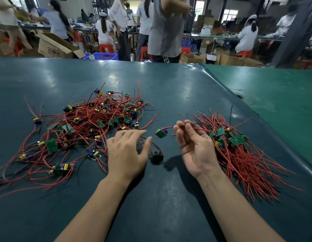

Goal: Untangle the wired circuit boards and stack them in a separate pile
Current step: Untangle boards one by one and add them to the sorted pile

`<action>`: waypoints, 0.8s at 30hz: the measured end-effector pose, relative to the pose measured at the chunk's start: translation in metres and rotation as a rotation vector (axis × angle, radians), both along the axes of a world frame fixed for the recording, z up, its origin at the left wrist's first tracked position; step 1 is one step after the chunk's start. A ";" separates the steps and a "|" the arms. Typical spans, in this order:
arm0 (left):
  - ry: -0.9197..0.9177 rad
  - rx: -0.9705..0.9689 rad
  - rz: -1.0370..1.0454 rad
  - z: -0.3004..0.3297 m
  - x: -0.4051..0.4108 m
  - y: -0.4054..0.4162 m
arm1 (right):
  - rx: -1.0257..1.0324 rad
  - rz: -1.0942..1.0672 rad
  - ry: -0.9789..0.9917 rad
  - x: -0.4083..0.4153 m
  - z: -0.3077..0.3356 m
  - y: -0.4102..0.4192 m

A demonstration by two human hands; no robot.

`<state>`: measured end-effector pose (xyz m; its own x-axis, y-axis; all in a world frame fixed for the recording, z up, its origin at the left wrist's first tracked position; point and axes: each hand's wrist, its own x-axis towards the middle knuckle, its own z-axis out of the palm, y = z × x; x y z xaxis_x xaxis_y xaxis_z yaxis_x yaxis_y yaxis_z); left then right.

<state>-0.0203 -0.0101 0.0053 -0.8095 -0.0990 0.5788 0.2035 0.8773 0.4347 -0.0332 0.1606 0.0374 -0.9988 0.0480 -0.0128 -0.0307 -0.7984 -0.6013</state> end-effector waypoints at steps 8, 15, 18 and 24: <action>-0.111 -0.064 -0.044 -0.003 0.000 0.006 | -0.023 0.033 0.130 0.000 0.013 0.021; 0.288 0.002 0.350 0.009 -0.002 -0.012 | -0.124 0.101 0.130 0.003 0.013 0.016; 0.561 -0.016 -0.131 0.011 0.008 0.005 | -0.215 0.106 0.141 0.003 0.015 0.021; -0.157 0.810 -0.569 0.008 0.017 0.033 | -0.004 0.248 0.205 0.006 0.008 0.010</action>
